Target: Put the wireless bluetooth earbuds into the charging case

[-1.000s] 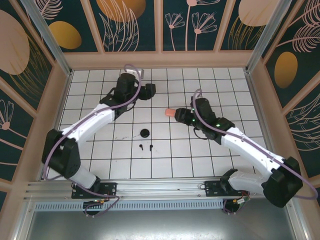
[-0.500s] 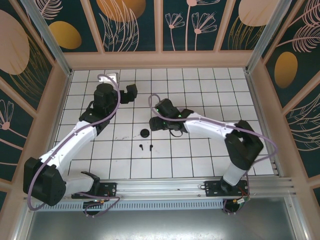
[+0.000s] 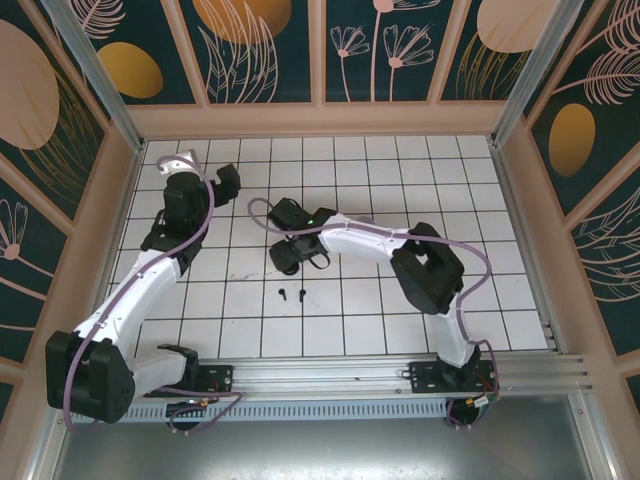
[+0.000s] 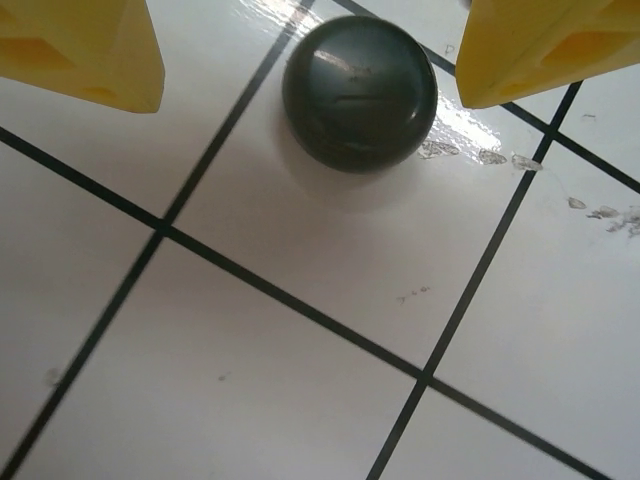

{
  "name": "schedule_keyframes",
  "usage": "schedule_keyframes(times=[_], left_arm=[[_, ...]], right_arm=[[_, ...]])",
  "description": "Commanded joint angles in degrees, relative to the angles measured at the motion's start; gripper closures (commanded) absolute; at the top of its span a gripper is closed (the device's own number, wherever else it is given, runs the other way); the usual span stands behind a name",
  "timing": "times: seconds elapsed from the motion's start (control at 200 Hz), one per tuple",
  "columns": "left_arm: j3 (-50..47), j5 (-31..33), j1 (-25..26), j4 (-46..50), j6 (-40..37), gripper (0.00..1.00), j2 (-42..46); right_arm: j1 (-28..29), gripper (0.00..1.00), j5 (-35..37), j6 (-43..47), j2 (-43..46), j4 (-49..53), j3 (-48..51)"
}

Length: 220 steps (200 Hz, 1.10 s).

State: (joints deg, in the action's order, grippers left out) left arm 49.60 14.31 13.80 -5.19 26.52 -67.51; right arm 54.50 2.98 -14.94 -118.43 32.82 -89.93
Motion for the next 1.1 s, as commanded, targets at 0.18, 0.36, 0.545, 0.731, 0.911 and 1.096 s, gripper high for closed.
schedule_keyframes(times=[0.18,0.36,0.545,0.731,0.911,1.096], left_arm=[[-0.02,1.63,-3.04,0.3,3.21,0.01,4.0],[-1.79,0.65,-2.99,-1.65,2.98,0.01,5.29],[-2.43,0.07,-2.99,-2.19,2.92,0.01,5.54],[-2.84,-0.68,-3.0,-2.72,2.74,0.01,5.71],[-3.09,-0.84,-3.0,-3.15,2.63,0.01,5.72],[-3.2,-1.12,-2.99,-3.16,2.51,0.01,5.54]], right_arm=[[1.71,0.25,0.88,1.49,-4.65,7.15,-5.12],[1.75,0.26,1.37,1.14,-5.97,7.1,-5.84],[1.84,0.27,1.28,1.14,-8.05,7.83,-8.42],[1.84,0.29,1.41,1.71,-9.77,8.83,-10.23],[2.01,0.32,1.45,1.76,-10.76,9.59,-11.14],[2.45,0.33,1.5,1.76,-11.38,9.96,-10.97]])
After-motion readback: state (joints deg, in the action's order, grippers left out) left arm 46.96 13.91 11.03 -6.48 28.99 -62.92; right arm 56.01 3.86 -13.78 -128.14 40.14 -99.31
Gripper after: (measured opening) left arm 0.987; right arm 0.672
